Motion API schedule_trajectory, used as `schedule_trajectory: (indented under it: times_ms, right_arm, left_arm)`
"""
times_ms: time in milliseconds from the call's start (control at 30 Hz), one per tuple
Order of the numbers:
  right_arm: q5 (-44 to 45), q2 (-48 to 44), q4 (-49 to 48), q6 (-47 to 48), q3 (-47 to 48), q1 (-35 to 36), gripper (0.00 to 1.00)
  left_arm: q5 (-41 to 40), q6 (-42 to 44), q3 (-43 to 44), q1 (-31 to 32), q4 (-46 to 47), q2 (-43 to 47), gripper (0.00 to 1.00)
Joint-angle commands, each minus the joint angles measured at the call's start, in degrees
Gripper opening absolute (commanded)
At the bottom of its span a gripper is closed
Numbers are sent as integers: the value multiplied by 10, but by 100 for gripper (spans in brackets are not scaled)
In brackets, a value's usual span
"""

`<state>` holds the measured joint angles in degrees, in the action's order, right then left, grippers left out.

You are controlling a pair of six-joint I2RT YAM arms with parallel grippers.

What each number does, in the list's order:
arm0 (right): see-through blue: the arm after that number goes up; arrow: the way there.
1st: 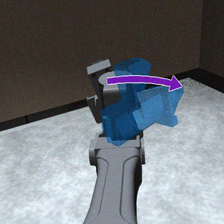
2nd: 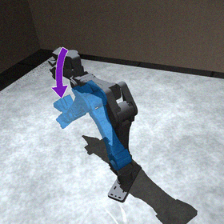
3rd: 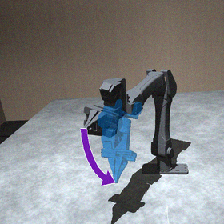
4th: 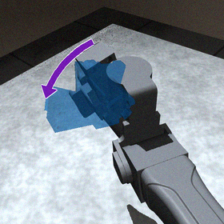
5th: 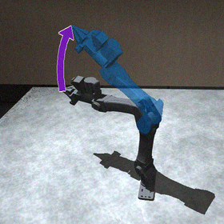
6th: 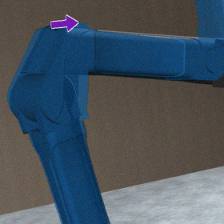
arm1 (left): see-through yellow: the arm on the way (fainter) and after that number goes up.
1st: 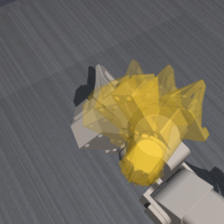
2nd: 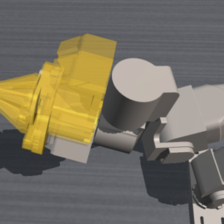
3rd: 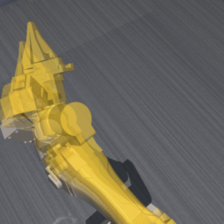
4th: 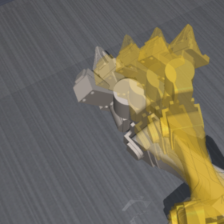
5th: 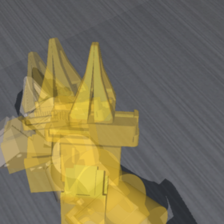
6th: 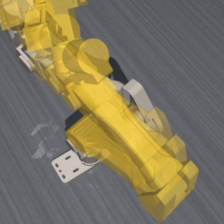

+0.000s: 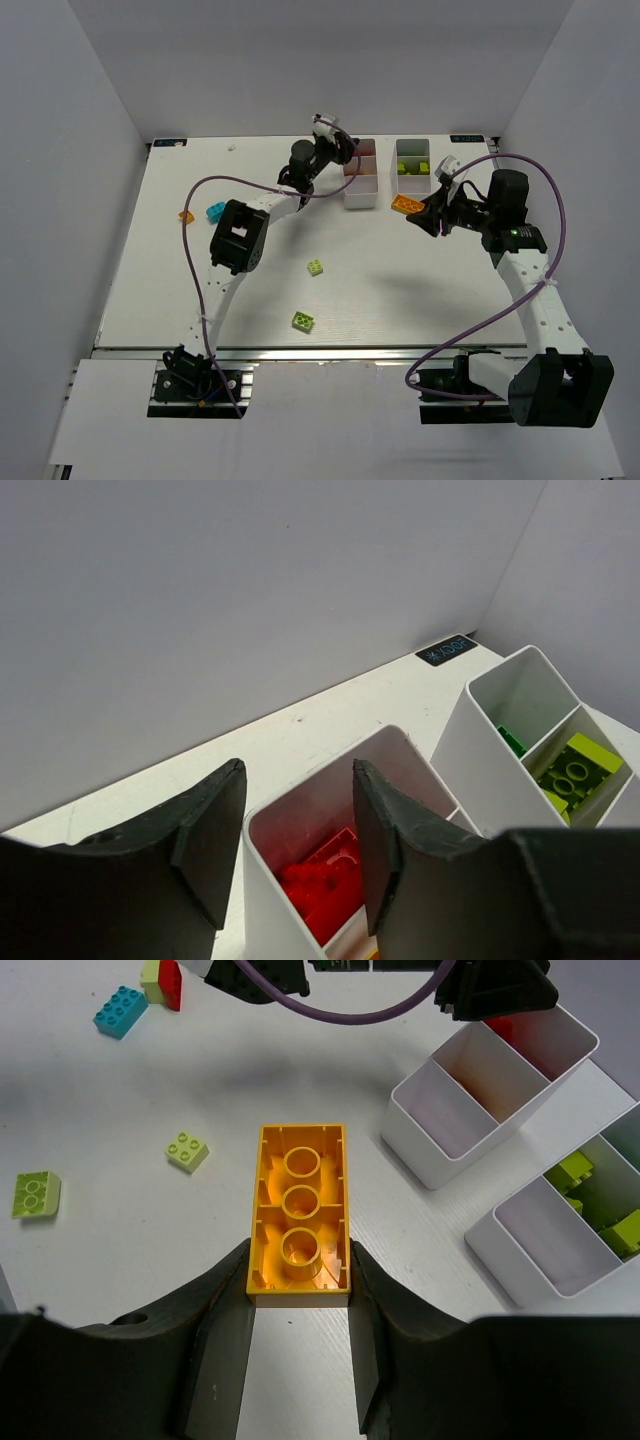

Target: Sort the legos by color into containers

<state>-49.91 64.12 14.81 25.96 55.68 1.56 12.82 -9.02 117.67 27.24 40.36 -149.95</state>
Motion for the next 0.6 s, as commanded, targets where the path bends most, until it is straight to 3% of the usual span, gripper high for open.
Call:
schedule_trajectory:
  times_ms: [0,67,300,367,467,567]
  right_arm:
    - [-13,-4,-21,1,4,-2,0]
    - [-7,7,-28,5,6,-1,0]
    - [105,136,6,88,104,22,0]
    - [125,181,22,124,153,41,0]
    - [159,250,45,202,235,69,0]
    - [191,324,78,282,323,96,0]
  left_arm:
    - [-18,-2,-29,3,44,101,56]
    - [-25,-1,-52,3,40,155,55]
    - [-45,-29,-299,-14,-37,419,47]
    - [-71,-82,-386,-32,-79,510,52]
    - [-80,-146,-453,-64,-265,607,68]
    - [-54,-169,-516,-94,-393,668,78]
